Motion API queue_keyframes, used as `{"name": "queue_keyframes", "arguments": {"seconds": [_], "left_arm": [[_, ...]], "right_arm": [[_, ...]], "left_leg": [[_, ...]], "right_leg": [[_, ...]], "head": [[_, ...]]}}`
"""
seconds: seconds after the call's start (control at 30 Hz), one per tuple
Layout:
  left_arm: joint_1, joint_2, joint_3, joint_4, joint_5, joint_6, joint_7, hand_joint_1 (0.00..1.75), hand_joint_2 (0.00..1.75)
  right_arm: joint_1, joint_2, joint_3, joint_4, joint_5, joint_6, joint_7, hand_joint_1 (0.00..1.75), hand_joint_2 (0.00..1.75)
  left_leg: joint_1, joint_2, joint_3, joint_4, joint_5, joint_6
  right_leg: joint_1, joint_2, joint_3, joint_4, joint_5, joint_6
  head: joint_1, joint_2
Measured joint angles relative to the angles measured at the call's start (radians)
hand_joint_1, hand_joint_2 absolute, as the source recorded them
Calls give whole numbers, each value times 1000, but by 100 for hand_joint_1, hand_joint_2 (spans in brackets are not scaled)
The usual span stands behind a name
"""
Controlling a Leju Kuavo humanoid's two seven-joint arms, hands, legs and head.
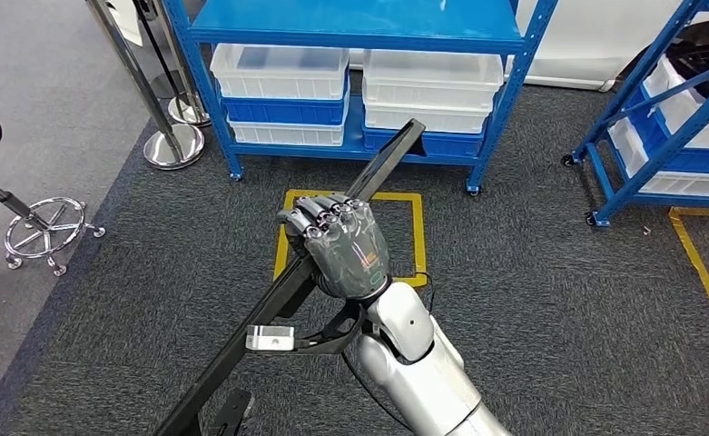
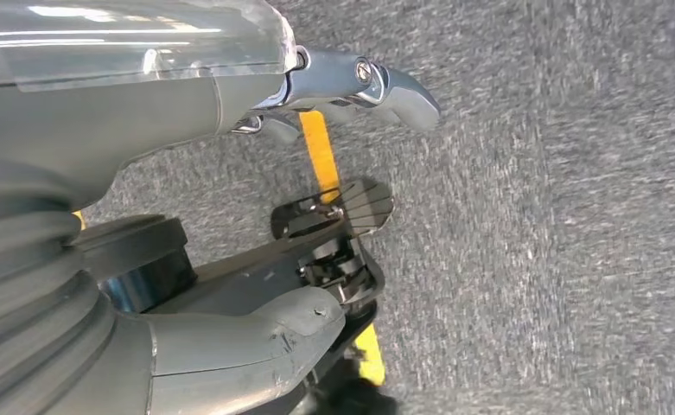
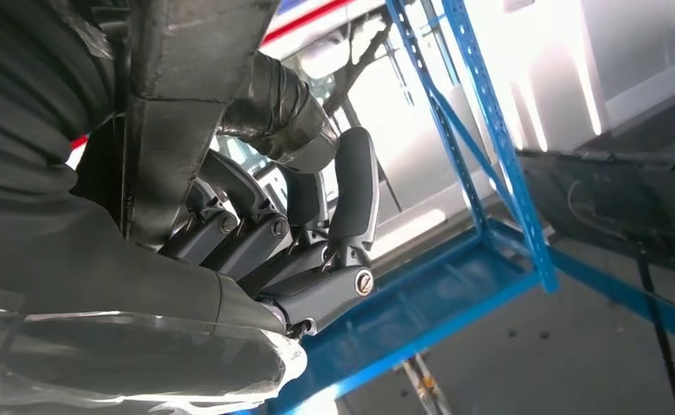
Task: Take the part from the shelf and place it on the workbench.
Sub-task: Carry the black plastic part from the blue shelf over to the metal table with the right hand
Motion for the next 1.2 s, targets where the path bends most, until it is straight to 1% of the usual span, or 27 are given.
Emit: {"name": "queue_keyframes", "arguments": {"seconds": [0.03,0.07,0.1,0.13,0.17,0.23,0.27,0.3,0.33,0.37,0.4,0.43,0.47,0.5,0.53,0.6,0.63,0.67,0.73,0.77,0.8,0.83,0.87,1.03,1.1,1.17,1.2], "left_arm": [[-1,0,0,0,-1,0,0,0,175],[-1,-1,0,0,-3,0,1,0,175],[-1,-1,0,0,-4,0,2,0,175],[0,-1,0,0,-6,0,2,0,175],[1,-1,1,0,-6,-1,3,0,175],[2,-1,1,0,-7,-1,4,0,175],[2,-1,1,0,-7,-1,4,0,175],[2,-1,1,0,-8,-1,4,0,175],[1,-1,1,0,-8,-1,4,0,175],[1,-1,1,0,-9,-1,4,0,175],[0,-1,1,0,-9,-1,4,0,175],[-2,-1,1,0,-9,-1,4,0,175],[-5,-1,1,0,-10,-1,3,0,175],[-8,-1,1,0,-10,-2,3,0,175],[-11,-1,1,0,-10,-2,3,0,175],[-11,-2,1,0,-10,-2,3,0,175],[-10,-3,1,0,-10,-2,3,0,175],[-10,-4,1,0,-10,-2,3,0,175],[-13,-6,1,0,-10,-2,2,0,175],[-13,-6,1,0,-10,-2,2,0,175],[-13,-6,1,0,-9,-1,2,0,175],[-13,-6,2,0,-9,-1,2,0,175],[-13,-6,2,0,-9,-1,2,0,175],[-12,-6,2,0,-9,-1,2,0,175],[-12,-6,2,0,-9,-1,2,0,175],[-12,-6,4,0,-9,0,1,0,175],[-13,-6,5,0,-8,0,1,0,175]], "right_arm": [[-2,1,0,-2,0,0,-4,175,175],[-2,2,0,-3,1,0,-8,175,175],[-3,2,-1,-3,1,0,-12,175,175],[-2,3,-2,-3,1,0,-14,175,175],[-2,4,-3,-2,2,0,-16,175,175],[-2,7,-4,-2,2,1,-21,175,175],[-2,8,-6,-2,2,1,-23,175,175],[-2,8,-7,-2,2,1,-24,175,175],[-1,8,-8,-2,2,1,-25,175,175],[-1,8,-10,-2,2,1,-25,175,175],[-1,8,-10,-2,2,1,-25,175,175],[-1,9,-11,-3,2,0,-25,175,175],[-2,11,-11,-3,2,0,-25,175,175],[-2,12,-11,-4,2,0,-25,175,175],[-2,14,-12,-4,2,0,-25,175,175],[-3,16,-14,-4,1,0,-26,175,175],[-3,16,-16,-3,0,0,-27,175,175],[-3,16,-18,-3,-1,0,-28,175,175],[-4,15,-22,-3,-8,0,-30,175,175],[-4,15,-24,-2,-15,0,-30,175,175],[-4,14,-24,-1,-23,0,-30,175,175],[-4,14,-24,-1,-31,0,-30,175,175],[-4,13,-24,0,-35,0,-30,175,175],[-4,13,-24,0,-38,0,-30,175,175],[-4,13,-24,1,-44,0,-28,175,175],[-5,12,-24,2,-54,0,-24,175,175],[-9,12,-22,2,-63,0,-20,175,175]], "left_leg": [[0,0,-5,1,10,-7],[1,0,-9,-2,22,-14],[3,-1,-15,-3,24,-21],[5,-3,-23,5,9,-27],[7,-4,-36,32,-27,-33],[9,-5,-65,139,-134,-40],[10,-5,-76,206,-172,-42],[10,-5,-77,257,-184,-43],[9,-6,-65,283,-173,-43],[9,-6,-36,273,-146,-40],[7,-6,10,230,-122,-35],[5,-7,72,158,-118,-28],[2,-7,132,77,-129,-21],[-1,-7,174,14,-146,-14],[-4,-8,197,-28,-159,-8],[-5,-5,190,-48,-143,6],[-3,-3,182,-53,-127,14],[0,-2,170,-57,-110,22],[2,0,136,-58,-79,31],[2,0,117,-57,-65,32],[2,1,100,-55,-53,30],[3,2,88,-53,-44,29],[3,2,80,-52,-39,28],[3,2,76,-51,-37,27],[3,3,65,-49,-31,25],[5,3,40,-40,-18,19],[5,2,21,-29,-8,11]], "right_leg": [[3,1,25,-42,-18,-4],[5,2,25,-60,-18,-10],[5,0,16,-62,-5,-17],[4,-1,5,-64,8,-26],[3,-2,-9,-67,23,-34],[3,-3,-42,-67,51,-43],[5,-4,-60,-66,64,-44],[6,-4,-78,-64,78,-44],[7,-4,-96,-62,91,-44],[8,-4,-113,-60,103,-43],[9,-4,-128,-58,115,-42],[11,-3,-140,-57,127,-39],[12,-3,-149,-56,138,-36],[13,-3,-155,-57,150,-31],[12,-5,-157,-60,162,-25],[9,-6,-160,-69,180,-13],[8,-4,-166,-63,165,-7],[7,-2,-176,-37,127,-1],[1,1,-205,74,15,7],[-2,1,-218,143,-24,11],[-4,1,-225,199,-40,15],[-5,1,-229,235,-43,17],[-6,1,-228,251,-37,19],[-7,1,-226,255,-31,19],[-9,1,-213,253,-8,21],[-13,1,-163,209,34,23],[-13,1,-100,129,25,21]], "head": [[0,0],[0,0],[0,0],[0,0],[0,0],[0,0],[0,0],[0,0],[0,0],[0,0],[0,0],[0,0],[0,0],[0,0],[0,0],[0,0],[0,0],[0,0],[1,0],[0,0],[0,0],[0,0],[0,0],[0,0],[0,0],[0,0],[0,0]]}}
